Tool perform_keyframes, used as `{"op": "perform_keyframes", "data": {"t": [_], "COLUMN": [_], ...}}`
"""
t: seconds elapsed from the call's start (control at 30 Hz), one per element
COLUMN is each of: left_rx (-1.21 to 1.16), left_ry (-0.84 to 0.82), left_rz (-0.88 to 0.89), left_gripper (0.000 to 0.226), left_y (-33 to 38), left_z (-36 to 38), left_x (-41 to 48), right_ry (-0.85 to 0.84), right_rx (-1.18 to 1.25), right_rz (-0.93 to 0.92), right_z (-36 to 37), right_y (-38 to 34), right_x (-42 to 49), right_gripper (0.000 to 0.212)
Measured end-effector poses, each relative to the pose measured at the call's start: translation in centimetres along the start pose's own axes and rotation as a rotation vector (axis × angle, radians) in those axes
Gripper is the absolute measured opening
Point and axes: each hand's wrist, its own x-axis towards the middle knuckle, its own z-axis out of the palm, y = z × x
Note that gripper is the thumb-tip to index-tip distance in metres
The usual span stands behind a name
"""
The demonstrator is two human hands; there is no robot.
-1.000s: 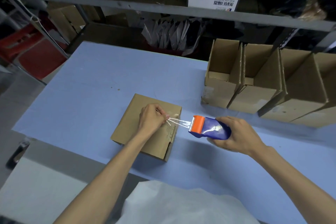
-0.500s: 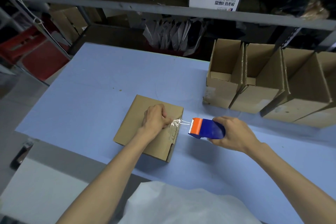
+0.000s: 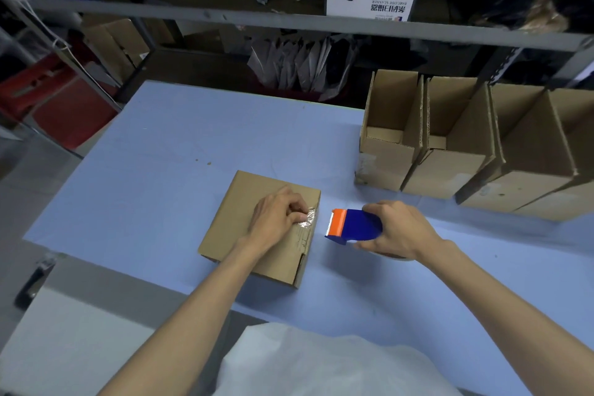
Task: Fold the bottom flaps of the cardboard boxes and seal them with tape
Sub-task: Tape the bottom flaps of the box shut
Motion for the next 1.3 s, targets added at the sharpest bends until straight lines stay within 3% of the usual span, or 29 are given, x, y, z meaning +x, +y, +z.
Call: {"op": "perform_keyframes", "data": {"t": [0.17, 0.43, 0.57, 0.67, 0.83, 0.97, 1.07, 1.3], "left_rx": [0.013, 0.048, -0.003, 0.053, 0.335, 0.597, 0.499, 0.486], "left_ry": [-0.008, -0.006, 0.050, 0.015, -0.221, -0.272, -0.211, -0.090], "left_rz": [-0.023, -0.005, -0.013, 0.087, 0.250, 0.219, 0.219, 0.379], "left_gripper": [0.014, 0.019, 0.023, 0.027, 0.023, 0.044, 0.052, 0.029], "left_y": [-0.2, -0.1, 0.1, 0.2, 0.8, 1.9, 2.2, 1.3], "left_z": [0.4, 0.9, 0.8, 0.4, 0.3, 1.5, 1.5, 1.0], "left_x": [-0.1, 0.0, -0.2, -0.4, -0.6, -0.2, 0.1, 0.6], "right_ry": [-0.049, -0.085, -0.186, -0.149, -0.020, 0.051, 0.142, 0.273], "right_rx": [-0.071, -0.416, -0.532, -0.430, -0.218, -0.023, 0.074, 0.153], "right_rz": [-0.002, -0.122, -0.143, -0.037, 0.107, 0.145, 0.146, 0.168], "right_z": [0.5, -2.0, -1.1, -0.3, -1.1, -1.4, -1.6, -2.8], "right_y": [-2.4, -6.6, -6.3, -4.2, -2.1, -1.7, -1.8, -1.7], "right_x": [1.8, 4.7, 4.0, 2.4, 1.0, -0.3, -1.0, -2.1], "right_gripper": [0.051, 0.050, 0.025, 0.026, 0.040, 0.049, 0.054, 0.057]}}
